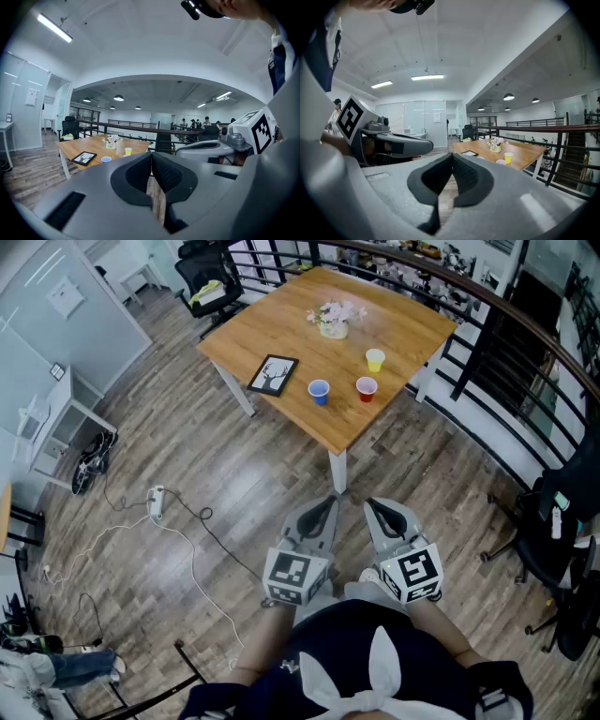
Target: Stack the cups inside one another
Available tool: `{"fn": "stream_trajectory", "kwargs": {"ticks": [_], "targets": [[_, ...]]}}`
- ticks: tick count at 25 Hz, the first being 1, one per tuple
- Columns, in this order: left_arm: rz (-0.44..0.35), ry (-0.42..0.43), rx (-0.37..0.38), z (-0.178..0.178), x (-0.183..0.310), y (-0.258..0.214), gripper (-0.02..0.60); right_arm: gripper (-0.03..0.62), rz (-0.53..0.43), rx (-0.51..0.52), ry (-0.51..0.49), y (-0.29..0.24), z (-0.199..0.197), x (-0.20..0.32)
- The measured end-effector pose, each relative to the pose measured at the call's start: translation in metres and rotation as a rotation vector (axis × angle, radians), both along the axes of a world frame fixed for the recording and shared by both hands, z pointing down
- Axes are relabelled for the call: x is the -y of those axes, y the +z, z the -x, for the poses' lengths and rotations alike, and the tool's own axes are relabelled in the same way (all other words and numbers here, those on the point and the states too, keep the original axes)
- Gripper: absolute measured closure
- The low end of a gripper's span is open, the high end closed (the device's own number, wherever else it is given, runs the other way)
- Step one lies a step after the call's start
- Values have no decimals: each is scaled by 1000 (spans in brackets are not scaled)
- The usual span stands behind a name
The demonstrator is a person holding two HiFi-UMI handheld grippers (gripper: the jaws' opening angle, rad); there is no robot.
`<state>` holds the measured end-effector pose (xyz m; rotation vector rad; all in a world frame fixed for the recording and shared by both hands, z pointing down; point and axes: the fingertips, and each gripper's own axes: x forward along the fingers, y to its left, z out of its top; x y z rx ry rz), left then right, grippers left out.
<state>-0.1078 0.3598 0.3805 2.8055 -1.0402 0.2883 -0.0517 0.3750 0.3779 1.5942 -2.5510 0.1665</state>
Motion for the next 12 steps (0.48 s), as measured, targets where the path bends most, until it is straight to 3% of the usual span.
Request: {"fn": "stream_trajectory", "kwargs": {"ticks": [12], "targets": [[22, -44, -11, -40, -9, 14, 561, 595, 50, -10, -19, 16, -42, -8]]}}
